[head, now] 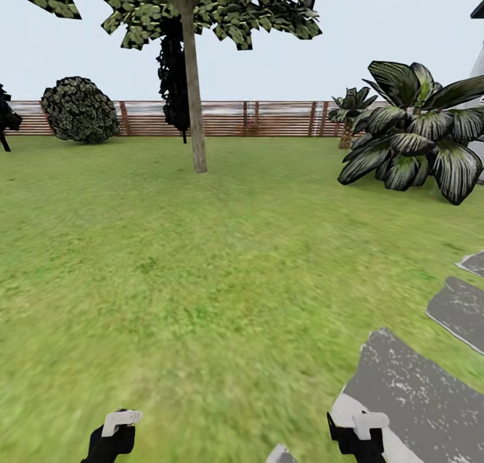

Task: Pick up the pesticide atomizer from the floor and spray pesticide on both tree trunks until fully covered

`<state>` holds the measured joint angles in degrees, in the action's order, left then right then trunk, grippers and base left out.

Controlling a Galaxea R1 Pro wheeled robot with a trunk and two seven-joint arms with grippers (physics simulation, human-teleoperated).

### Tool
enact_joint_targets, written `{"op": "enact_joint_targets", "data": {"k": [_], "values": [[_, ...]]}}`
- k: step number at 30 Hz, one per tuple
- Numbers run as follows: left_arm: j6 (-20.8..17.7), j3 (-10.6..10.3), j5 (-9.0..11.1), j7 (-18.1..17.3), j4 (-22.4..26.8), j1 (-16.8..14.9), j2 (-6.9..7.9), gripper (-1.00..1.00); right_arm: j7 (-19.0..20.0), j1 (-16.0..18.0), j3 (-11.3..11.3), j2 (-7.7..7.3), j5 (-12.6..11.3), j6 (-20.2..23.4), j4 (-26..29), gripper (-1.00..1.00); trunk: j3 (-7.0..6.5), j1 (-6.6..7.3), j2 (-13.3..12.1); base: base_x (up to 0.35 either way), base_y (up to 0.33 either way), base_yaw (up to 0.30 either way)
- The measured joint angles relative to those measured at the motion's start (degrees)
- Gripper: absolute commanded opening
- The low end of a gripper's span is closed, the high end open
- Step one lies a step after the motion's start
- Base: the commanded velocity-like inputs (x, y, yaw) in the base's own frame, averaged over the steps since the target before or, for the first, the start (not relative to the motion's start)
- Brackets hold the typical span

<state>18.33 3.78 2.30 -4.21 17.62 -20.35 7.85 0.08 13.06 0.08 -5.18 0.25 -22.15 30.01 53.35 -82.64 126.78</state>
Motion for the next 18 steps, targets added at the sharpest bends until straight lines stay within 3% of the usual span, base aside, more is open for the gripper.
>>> {"op": "enact_joint_targets", "data": {"k": [18], "values": [[0.0, 0.0, 0.0, 0.0, 0.0, 0.0, 0.00, -1.00, 0.0, 0.0, 0.0, 0.00, 0.0, -0.1, 0.0, 1.00, 0.00, 0.00, 0.0, 0.340, 0.000, 0.005]]}}
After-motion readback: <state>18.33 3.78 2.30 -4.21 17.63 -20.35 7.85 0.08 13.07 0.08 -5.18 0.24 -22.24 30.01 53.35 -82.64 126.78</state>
